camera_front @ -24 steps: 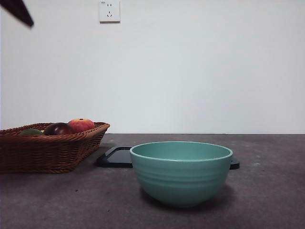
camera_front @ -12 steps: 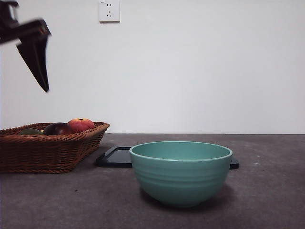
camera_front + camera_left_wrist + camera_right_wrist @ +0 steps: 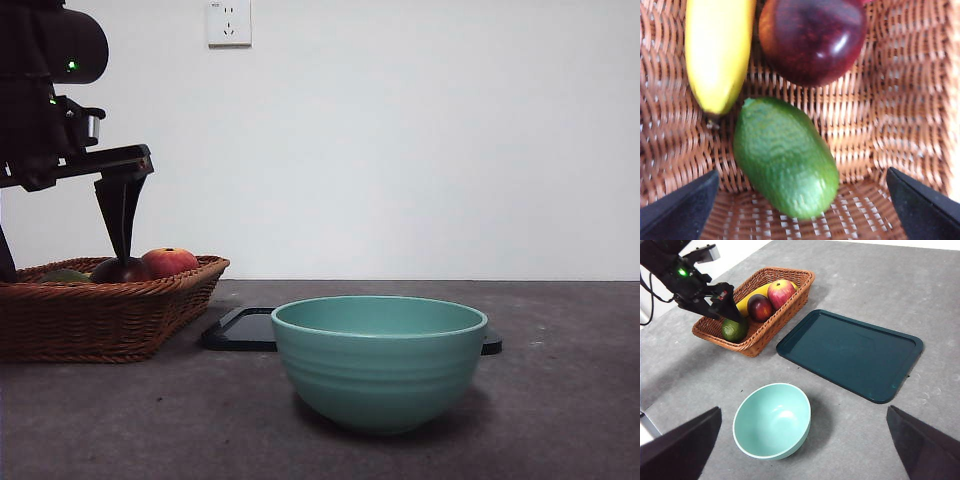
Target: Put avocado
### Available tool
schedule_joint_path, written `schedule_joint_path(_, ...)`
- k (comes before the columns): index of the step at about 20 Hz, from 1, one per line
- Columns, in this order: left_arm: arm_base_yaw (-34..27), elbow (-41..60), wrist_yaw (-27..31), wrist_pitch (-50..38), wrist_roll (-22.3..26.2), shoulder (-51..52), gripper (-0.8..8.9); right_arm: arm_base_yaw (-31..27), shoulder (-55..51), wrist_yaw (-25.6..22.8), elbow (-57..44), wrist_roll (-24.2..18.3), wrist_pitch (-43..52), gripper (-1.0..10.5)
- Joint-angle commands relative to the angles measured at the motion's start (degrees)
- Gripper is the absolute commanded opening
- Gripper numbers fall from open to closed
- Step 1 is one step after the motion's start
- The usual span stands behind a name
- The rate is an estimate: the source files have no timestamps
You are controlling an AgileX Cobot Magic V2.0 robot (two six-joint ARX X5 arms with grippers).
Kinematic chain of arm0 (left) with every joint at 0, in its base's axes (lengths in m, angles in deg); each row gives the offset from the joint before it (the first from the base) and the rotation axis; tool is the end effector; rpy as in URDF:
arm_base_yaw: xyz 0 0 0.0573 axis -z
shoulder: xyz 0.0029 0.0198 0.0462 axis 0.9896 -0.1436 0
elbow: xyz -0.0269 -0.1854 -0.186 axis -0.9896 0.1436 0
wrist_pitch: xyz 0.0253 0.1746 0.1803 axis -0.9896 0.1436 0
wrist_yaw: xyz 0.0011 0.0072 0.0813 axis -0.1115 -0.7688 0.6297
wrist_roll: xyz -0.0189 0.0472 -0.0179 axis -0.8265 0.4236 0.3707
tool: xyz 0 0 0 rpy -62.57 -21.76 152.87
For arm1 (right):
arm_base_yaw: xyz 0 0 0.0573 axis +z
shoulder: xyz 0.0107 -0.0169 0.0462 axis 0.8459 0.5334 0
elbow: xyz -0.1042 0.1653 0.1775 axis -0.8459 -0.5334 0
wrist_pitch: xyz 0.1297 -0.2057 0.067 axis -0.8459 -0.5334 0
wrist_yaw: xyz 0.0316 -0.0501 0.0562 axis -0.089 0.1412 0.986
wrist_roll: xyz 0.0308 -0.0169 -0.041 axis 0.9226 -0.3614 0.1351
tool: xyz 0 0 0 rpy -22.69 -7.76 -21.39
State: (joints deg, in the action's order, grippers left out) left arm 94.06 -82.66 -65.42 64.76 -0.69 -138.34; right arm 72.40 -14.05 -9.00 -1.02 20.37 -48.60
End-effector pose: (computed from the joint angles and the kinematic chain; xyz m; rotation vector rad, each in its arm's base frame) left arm 0.3109 -0.0699 0.2325 -0.1528 1.2364 -0.0772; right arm 0.0869 0.0364 0.3074 0.1049 0.4813 0.7003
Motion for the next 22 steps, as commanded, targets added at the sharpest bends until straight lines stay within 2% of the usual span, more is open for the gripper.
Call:
schedule_joint_path(1,0.0,-1.4,0.9,-0.3,0.5,-2.5,6.47,0.2,0.1,0.2,1.0,-0.3,0.3,6.0)
schedule_joint_path(6,0.0,-1.4,0.9,-1.8,0.2,-6.3,6.44,0.2,0.1,0.2,1.0,-0.3,0.4,6.0)
schedule_joint_path(9,0.0,-1.4,0.9,-2.4,0.2,-6.9,4.84,0.2,0.1,0.2,1.0,-0.3,0.4,6.0)
schedule_joint_path(13,0.0,-1.4,0.9,-1.6,0.3,-7.8,4.6,0.2,0.1,0.2,1.0,-0.3,0.5,6.0)
schedule_joint_path(17,-0.4,-1.4,0.9,-2.0,0.5,-8.2,2.18,0.2,0.1,0.2,1.0,-0.3,0.5,6.0)
schedule_joint_path(22,-0.7,-4.2,0.7,0.3,1.6,-7.3,2.09,0.2,0.1,0.2,1.0,-0.3,0.6,6.0)
